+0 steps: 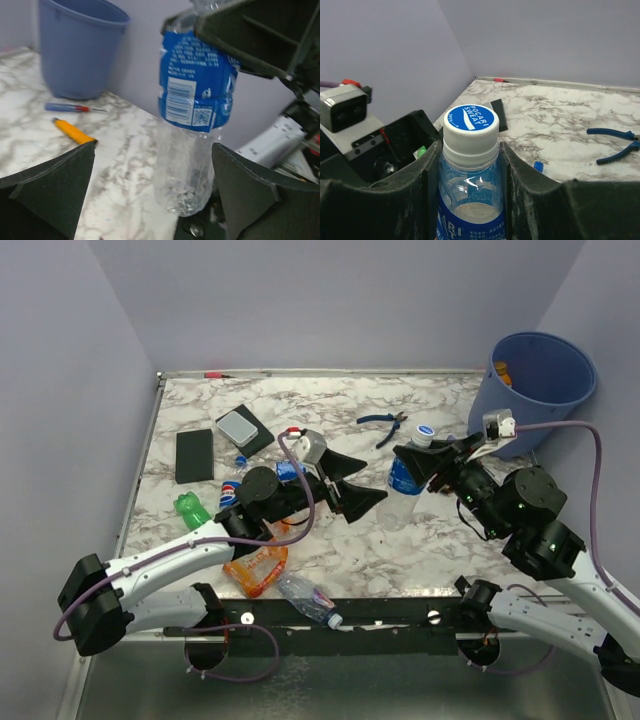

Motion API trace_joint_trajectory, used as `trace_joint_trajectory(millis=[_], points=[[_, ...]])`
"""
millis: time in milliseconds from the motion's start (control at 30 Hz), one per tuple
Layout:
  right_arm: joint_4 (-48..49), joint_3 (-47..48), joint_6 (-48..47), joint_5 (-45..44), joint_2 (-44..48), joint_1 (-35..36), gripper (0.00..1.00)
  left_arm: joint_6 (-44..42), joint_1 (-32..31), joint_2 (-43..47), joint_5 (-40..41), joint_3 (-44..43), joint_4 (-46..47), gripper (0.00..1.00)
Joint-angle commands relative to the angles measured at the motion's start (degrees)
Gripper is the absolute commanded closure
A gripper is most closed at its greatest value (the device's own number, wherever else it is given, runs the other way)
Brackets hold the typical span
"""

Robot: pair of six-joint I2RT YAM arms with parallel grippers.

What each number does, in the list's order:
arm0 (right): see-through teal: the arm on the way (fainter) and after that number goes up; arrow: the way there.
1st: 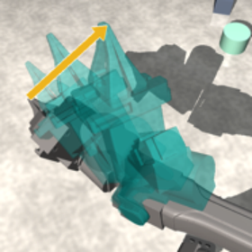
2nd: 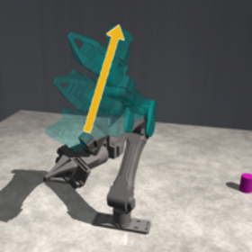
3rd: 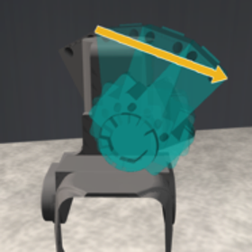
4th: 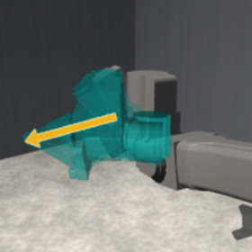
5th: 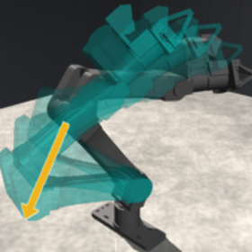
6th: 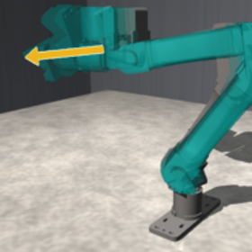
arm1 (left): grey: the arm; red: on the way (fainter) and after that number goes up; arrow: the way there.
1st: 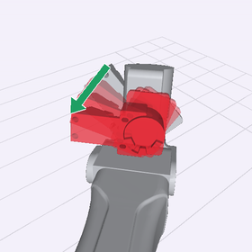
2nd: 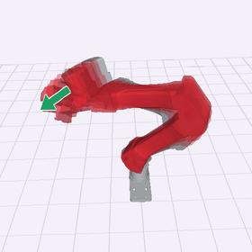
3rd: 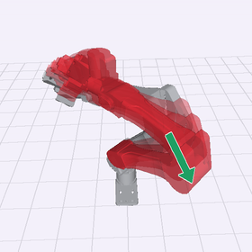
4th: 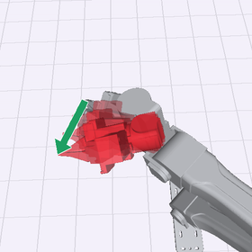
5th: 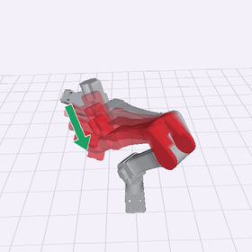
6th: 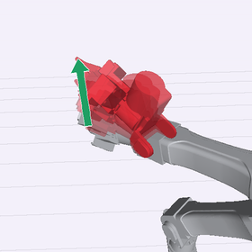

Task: Put the plastic bottles in the bin
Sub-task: Place the plastic bottle in the trash bin.

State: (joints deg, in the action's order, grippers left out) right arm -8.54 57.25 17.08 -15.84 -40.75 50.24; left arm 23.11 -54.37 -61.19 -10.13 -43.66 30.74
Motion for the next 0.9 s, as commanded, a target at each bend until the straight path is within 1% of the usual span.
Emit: trace_joint_trajectory(millis=[0,200,300,367,433,600,633,667,733,767,800,867], points=[[1.91,-1.29,3.59,3.16,1.30,0.04,0.78,11.46,0.18,-3.85,-19.37,-3.63,9.67,0.01],[7.91,-4.92,5.96,5.95,0.88,0.04,0.78,13.03,0.10,-8.63,-23.89,-4.84,10.54,0.01],[12.65,-6.48,6.61,6.69,0.35,0.04,0.78,13.27,0.14,-10.21,-26.26,-5.29,10.74,0.01],[15.49,-7.04,6.87,8.19,0.05,0.04,0.78,12.64,0.21,-10.60,-26.82,-4.81,10.56,0.06],[16.70,-6.63,6.67,9.65,-0.75,0.04,0.78,11.44,0.20,-10.70,-26.58,-3.94,9.76,0.14],[15.11,-3.73,6.87,11.46,-3.10,0.04,0.73,9.37,0.22,-10.84,-25.80,-1.92,8.32,0.33],[14.60,-3.18,6.87,11.98,-3.39,0.04,0.71,9.04,0.29,-10.69,-25.56,-1.52,8.29,0.38],[13.86,-2.53,7.03,12.57,-3.55,0.04,0.66,8.51,0.31,-10.51,-25.06,-1.14,8.28,0.43],[11.99,-1.15,7.00,13.68,-3.89,0.05,0.52,7.43,0.31,-9.64,-23.81,-0.32,8.19,0.52],[10.86,-0.48,7.14,13.98,-3.90,0.04,0.43,6.68,0.32,-9.19,-23.15,0.16,8.15,0.55],[9.77,0.17,7.32,14.07,-3.82,0.04,0.36,6.10,0.27,-8.66,-22.34,0.62,8.11,0.58],[6.77,1.48,7.59,13.61,-3.45,0.04,0.27,4.99,0.32,-7.67,-20.88,1.59,8.02,0.61]])
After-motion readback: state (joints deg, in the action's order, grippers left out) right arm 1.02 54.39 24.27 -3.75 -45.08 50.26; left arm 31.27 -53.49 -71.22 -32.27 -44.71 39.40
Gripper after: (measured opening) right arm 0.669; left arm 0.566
